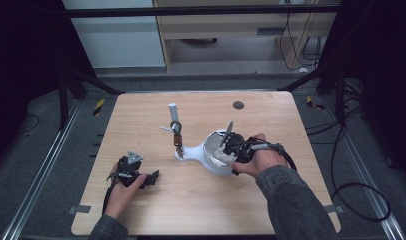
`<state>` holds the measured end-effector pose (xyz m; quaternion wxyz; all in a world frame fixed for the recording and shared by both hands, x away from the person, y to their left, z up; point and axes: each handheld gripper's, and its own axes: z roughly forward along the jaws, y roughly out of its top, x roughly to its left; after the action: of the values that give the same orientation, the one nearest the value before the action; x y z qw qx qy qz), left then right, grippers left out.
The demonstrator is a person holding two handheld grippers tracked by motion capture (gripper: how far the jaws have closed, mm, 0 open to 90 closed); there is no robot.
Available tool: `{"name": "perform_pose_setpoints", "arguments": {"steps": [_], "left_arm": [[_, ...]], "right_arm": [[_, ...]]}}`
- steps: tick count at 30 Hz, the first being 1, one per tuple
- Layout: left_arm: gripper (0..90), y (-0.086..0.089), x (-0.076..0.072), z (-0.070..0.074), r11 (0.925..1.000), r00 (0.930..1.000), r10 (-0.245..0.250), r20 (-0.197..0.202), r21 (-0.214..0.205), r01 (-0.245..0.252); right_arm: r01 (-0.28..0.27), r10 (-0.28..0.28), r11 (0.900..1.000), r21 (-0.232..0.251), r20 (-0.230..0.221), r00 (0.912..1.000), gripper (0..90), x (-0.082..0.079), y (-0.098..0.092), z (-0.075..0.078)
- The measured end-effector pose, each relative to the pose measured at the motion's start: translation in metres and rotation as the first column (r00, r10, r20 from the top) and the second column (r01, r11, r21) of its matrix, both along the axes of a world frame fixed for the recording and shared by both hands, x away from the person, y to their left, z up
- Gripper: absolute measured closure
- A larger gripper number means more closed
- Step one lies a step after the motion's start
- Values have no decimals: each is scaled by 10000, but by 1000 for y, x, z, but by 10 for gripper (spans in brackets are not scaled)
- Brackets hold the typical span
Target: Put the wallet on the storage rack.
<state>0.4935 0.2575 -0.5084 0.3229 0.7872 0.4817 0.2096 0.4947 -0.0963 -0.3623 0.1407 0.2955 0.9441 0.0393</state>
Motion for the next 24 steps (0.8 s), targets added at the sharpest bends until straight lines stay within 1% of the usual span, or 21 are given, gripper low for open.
{"name": "perform_pose_setpoints", "arguments": {"steps": [7, 8, 9, 13, 19, 20, 22, 24], "left_arm": [[0, 0, 0, 0, 10000, 10000, -16, 4, 2, 16], [0, 0, 0, 0, 10000, 10000, -15, 6, -2, 15], [0, 0, 0, 0, 10000, 10000, -15, 6, 2, 15], [0, 0, 0, 0, 10000, 10000, -28, 8, 6, 28], [0, 0, 0, 0, 10000, 10000, -38, 7, 9, 38], [0, 0, 0, 0, 10000, 10000, -56, 8, 14, 56], [0, 0, 0, 0, 10000, 10000, -62, 11, 13, 62], [0, 0, 0, 0, 10000, 10000, -62, 9, 7, 62]], "right_arm": [[-35, 34, 9999, -114, -94, 9999, 314, 2, 3, -3], [41, -42, 9999, -117, -131, 9999, 315, 3, 4, -3], [-18, 16, 9998, -185, -113, 9999, 314, 3, 4, -3], [67, -70, 9997, -233, -115, 9999, 315, 6, 4, -4], [84, -89, 9993, -357, -147, 9999, 314, 12, 7, -5], [100, -107, 9989, -450, -157, 9998, 314, 15, 8, -6], [12, -20, 9988, -494, -164, 9999, 314, 17, 9, -6], [42, -50, 9984, -562, -145, 9999, 314, 19, 11, -7]]}}
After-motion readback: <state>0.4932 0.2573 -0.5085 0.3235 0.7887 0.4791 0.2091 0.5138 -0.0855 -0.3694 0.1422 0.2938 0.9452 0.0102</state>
